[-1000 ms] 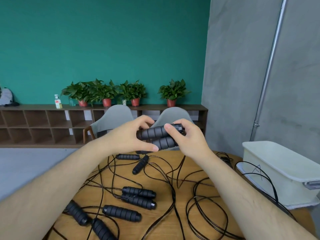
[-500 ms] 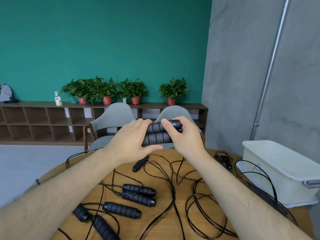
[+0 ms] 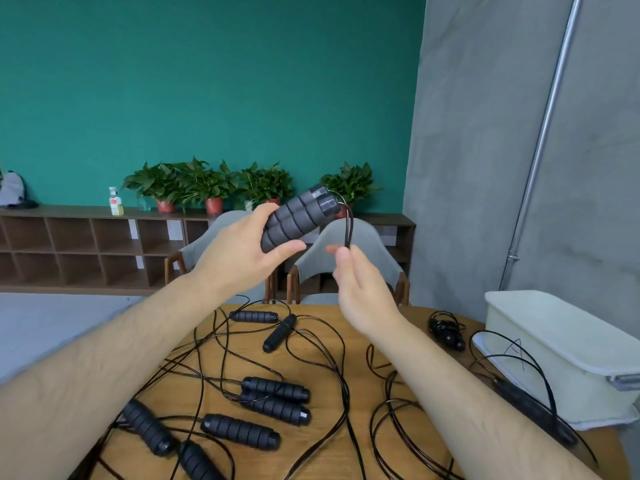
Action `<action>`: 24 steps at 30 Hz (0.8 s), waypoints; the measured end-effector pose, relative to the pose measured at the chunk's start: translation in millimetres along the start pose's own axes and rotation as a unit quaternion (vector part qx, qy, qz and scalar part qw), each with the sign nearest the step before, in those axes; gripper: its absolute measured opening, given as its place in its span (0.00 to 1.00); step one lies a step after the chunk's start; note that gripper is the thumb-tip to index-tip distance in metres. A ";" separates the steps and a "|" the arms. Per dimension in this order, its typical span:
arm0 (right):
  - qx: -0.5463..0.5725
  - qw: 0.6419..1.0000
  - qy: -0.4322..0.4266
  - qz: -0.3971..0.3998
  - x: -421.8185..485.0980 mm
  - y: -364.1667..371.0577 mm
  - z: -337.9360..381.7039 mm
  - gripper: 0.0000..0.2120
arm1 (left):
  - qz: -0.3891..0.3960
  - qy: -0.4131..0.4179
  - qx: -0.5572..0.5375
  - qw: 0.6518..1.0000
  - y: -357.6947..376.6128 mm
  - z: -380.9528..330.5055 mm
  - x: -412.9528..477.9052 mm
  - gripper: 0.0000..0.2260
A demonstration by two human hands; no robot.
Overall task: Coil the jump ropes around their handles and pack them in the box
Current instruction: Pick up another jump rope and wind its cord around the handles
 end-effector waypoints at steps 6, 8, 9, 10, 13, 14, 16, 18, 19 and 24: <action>-0.409 0.902 -0.056 0.130 5.9 7.7 24.9 0.11 | 0.035 0.044 0.263 0.963 20.4 13.4 6.3 0.36; -0.449 0.874 -0.090 0.166 5.0 3.4 28.5 0.10 | 0.069 0.075 0.334 0.937 26.2 21.2 3.2 0.35; -0.456 0.867 -0.102 0.171 4.1 -0.1 31.1 0.09 | 0.085 0.096 0.350 0.928 29.2 25.7 0.4 0.33; -0.450 0.870 -0.103 0.174 5.1 -4.0 31.8 0.08 | 0.097 0.121 0.356 0.922 31.4 29.6 -2.7 0.32; -0.407 0.890 -0.105 0.176 10.3 -19.3 31.9 0.14 | 0.110 0.216 0.332 0.912 35.7 39.0 -10.3 0.32; -0.396 0.893 -0.123 0.176 14.1 -24.2 30.5 0.15 | 0.107 0.251 0.316 0.909 36.8 41.1 -11.6 0.32; -0.363 0.903 -0.139 0.185 20.5 -33.5 28.1 0.14 | 0.098 0.316 0.270 0.904 38.2 42.3 -13.5 0.31; -0.299 0.927 -0.123 0.192 25.2 -41.4 25.0 0.12 | 0.108 0.348 0.215 0.906 37.6 38.6 -14.8 0.31; -0.257 0.940 -0.114 0.192 26.6 -44.9 23.5 0.12 | 0.111 0.351 0.194 0.909 36.4 34.9 -15.6 0.31; 0.002 0.982 -0.074 0.175 26.8 -53.3 17.5 0.06 | 0.063 0.316 0.165 0.932 27.0 18.0 -19.2 0.34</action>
Point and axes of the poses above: each hand's wrist, its own x-axis towards the middle knuckle, its own y-axis out of the palm, z = x × y, the point moved 1 cm from there along x, towards the middle knuckle, and after that the axes turned 7 degrees about y, right-handed, at the moved point
